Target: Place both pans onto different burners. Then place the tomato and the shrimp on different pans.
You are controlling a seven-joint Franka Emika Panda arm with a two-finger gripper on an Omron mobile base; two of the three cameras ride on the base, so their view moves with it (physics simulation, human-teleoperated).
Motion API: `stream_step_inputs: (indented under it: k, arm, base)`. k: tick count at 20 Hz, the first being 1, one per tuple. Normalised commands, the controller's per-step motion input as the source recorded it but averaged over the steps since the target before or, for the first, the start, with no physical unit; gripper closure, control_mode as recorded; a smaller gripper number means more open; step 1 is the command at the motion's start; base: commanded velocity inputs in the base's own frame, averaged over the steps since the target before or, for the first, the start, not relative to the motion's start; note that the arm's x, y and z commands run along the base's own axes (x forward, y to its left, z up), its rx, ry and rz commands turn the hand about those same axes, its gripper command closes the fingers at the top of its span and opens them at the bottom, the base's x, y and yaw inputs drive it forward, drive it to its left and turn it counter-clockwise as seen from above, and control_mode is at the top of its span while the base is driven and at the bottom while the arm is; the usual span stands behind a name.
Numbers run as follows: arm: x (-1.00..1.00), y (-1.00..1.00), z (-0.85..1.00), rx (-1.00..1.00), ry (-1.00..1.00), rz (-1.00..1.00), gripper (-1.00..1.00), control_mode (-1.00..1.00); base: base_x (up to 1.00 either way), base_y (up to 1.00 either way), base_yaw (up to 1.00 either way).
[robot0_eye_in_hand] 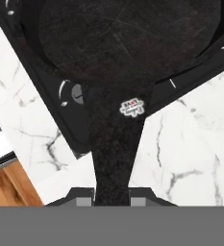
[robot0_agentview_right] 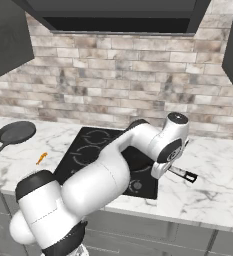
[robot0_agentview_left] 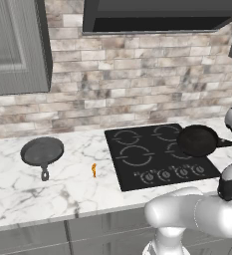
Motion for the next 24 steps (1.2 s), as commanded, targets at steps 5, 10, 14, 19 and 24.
stream_step_inputs:
  k: [5, 10, 14, 19, 24]
  arm:
    - [0.28, 0.00, -0.20, 0.02, 0.04, 0.00, 1.00, -1.00]
    - [0.25, 0.00, -0.18, 0.02, 0.05, 0.00, 1.00, -1.00]
    - [0.23, 0.00, -0.20, 0.02, 0.07, 0.00, 1.00, -1.00]
    - [0.22, 0.00, -0.20, 0.04, 0.09, 0.00, 1.00, -1.00]
    - [0.22, 0.00, -0.15, 0.08, 0.09, 0.00, 1.00, -1.00]
  base:
    - [0.00, 0.00, 0.00]
    - [0.00, 0.00, 0.00]
    - [0.00, 0.00, 0.00]
    - [0.00, 0.00, 0.00]
    - [0.00, 0.00, 0.00]
